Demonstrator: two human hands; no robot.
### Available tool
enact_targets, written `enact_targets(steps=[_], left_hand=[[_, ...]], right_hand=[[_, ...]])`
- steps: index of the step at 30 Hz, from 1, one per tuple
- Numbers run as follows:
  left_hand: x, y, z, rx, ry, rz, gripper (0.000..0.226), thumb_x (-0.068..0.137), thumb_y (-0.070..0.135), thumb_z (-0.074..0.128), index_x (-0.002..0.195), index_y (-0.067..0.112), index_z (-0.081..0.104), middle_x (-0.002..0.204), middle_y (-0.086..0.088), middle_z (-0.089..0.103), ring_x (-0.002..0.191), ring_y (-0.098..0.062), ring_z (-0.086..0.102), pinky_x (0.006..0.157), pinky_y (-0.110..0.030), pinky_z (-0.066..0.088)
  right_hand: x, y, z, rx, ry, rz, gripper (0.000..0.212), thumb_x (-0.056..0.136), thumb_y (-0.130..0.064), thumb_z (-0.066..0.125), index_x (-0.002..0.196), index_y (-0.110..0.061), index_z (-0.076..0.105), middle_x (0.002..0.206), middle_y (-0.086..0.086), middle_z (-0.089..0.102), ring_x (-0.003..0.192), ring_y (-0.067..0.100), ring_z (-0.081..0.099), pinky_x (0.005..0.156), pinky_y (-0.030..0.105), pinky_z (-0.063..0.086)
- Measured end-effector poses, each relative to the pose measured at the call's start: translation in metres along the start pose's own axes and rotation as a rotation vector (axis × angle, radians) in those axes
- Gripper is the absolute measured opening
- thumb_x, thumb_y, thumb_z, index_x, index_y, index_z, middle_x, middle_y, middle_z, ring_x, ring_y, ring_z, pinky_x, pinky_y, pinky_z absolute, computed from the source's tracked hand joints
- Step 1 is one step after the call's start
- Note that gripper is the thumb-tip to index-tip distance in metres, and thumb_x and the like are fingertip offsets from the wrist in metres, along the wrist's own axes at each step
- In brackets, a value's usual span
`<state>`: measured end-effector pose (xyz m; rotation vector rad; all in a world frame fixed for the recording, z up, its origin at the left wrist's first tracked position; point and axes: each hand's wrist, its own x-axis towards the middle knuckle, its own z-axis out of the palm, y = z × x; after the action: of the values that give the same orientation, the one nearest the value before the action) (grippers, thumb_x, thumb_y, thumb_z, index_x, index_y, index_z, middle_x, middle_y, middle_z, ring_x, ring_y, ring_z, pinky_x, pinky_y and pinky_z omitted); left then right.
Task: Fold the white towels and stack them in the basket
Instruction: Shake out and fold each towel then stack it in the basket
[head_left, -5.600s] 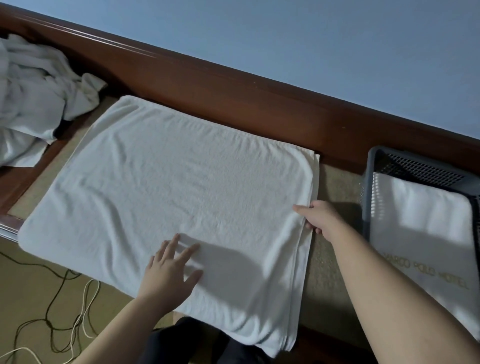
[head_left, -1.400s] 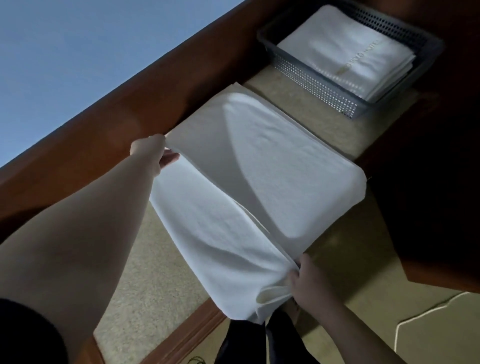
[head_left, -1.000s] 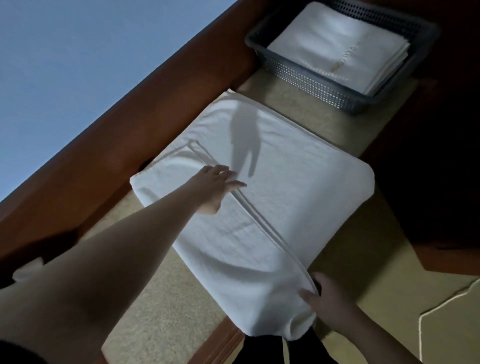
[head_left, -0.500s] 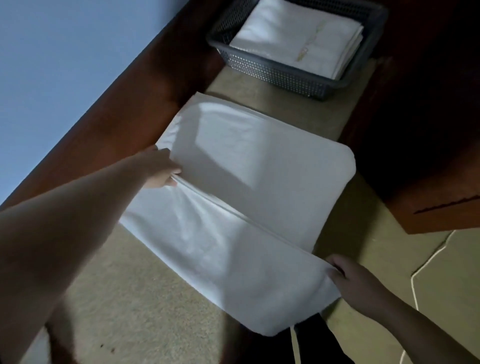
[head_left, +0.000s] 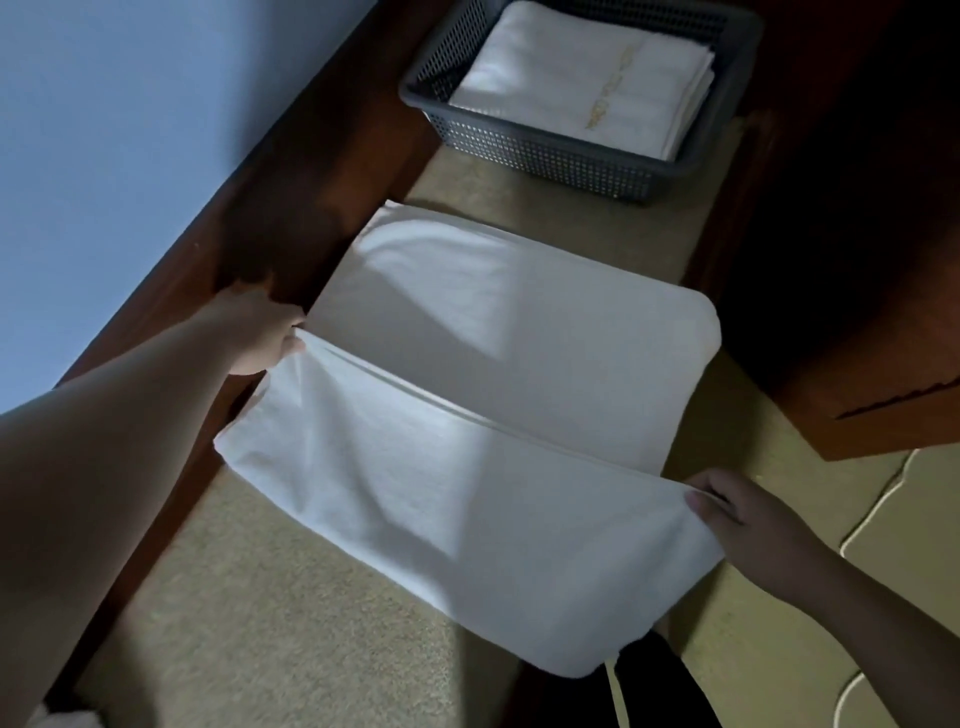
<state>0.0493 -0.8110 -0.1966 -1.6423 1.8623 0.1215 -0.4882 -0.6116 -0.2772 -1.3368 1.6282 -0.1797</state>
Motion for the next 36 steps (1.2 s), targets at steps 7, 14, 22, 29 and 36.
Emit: enact_targets(steps=[7,14,22,29,36], left_hand=[[0.003,0.01,0.01,0.133,0.147,-0.121,0.016,0.105,0.021,0.049,0.108,0.019,0.065,0.098,-0.004,0.063,0.098,-0.027,0.06,0.067,-0.039,0.048],[0.013,0.019,0.024,0.123,0.093,-0.282,0.023,0.097,0.003,0.052,0.114,0.013,0.064,0.104,-0.009,0.067,0.092,-0.032,0.066,0.062,-0.039,0.045],[0.024,0.026,0.03,0.071,0.079,-0.167,0.032,0.095,0.02,0.057,0.126,0.025,0.061,0.125,-0.009,0.053,0.122,-0.035,0.053,0.086,-0.049,0.049],[0.026,0.07,0.026,-0.085,0.016,0.246,0.044,0.081,0.038,0.066,0.123,0.048,0.056,0.124,0.013,0.054,0.123,-0.021,0.038,0.1,-0.044,0.027],[0.043,0.086,0.017,0.145,0.009,0.376,0.029,0.101,0.054,0.054,0.122,0.039,0.067,0.125,0.011,0.06,0.121,-0.022,0.042,0.099,-0.043,0.03]], right_hand=[[0.01,-0.005,-0.002,-0.041,0.028,-0.019,0.013,0.106,-0.035,0.055,0.095,-0.033,0.063,0.1,-0.007,0.067,0.089,0.01,0.064,0.073,0.035,0.051],[0.022,-0.002,-0.01,-0.081,0.04,0.031,0.018,0.102,-0.046,0.056,0.093,-0.032,0.063,0.09,-0.009,0.068,0.086,0.013,0.065,0.07,0.037,0.052],[0.031,0.006,-0.009,-0.123,0.04,0.045,0.011,0.102,-0.049,0.056,0.1,-0.038,0.06,0.098,-0.013,0.065,0.09,0.01,0.062,0.07,0.035,0.051],[0.044,0.0,0.012,-0.157,-0.008,-0.014,0.009,0.099,-0.045,0.065,0.094,-0.042,0.058,0.104,-0.006,0.061,0.092,0.007,0.059,0.072,0.03,0.048],[0.052,-0.018,0.017,-0.157,0.029,-0.016,0.012,0.101,-0.042,0.063,0.1,-0.03,0.059,0.098,-0.013,0.063,0.091,0.008,0.061,0.076,0.037,0.055]])
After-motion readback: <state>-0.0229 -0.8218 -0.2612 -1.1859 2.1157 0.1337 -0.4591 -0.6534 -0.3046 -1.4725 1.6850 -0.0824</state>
